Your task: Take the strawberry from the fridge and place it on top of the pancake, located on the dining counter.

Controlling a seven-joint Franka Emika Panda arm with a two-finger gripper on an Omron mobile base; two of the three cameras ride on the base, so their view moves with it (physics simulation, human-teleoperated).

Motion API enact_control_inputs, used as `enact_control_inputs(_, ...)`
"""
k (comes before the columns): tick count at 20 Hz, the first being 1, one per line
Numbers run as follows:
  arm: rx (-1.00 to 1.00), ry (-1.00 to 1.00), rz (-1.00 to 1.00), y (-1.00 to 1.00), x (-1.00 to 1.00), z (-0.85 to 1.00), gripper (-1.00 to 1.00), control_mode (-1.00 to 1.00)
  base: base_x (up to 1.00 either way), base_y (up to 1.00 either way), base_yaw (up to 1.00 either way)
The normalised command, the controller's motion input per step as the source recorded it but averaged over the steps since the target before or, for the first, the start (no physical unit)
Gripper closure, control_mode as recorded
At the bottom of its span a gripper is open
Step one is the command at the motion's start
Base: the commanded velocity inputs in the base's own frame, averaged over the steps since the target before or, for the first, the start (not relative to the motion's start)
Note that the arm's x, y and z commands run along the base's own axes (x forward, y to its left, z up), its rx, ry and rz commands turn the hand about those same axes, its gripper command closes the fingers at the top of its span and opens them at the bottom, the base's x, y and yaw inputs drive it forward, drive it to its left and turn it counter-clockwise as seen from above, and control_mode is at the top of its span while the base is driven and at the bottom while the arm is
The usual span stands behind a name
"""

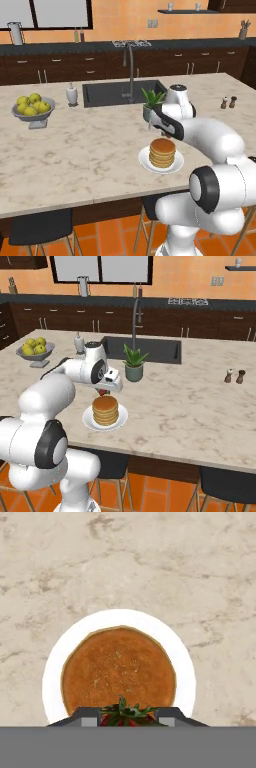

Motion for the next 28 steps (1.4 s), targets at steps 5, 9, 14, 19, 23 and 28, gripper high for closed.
enact_control_inputs(5,0.00,0.00,0.00,0.02,0.00,-0.34,1.00,-1.00,0.00,0.00,0.00)
enact_control_inputs(9,0.00,0.00,0.00,0.00,0.00,-0.24,1.00,-1.00,0.00,0.00,0.00)
enact_control_inputs(14,0.00,0.00,0.00,0.02,0.00,-0.13,1.00,-1.00,0.00,0.00,0.00)
enact_control_inputs(19,0.00,0.00,0.00,0.02,0.04,-0.06,1.00,-1.00,0.00,0.00,0.00)
enact_control_inputs(23,0.00,0.00,0.00,0.00,0.00,-0.15,1.00,-1.00,0.00,0.00,0.00)
enact_control_inputs(28,0.00,0.00,0.00,0.00,0.00,-0.16,1.00,-1.00,0.00,0.00,0.00)
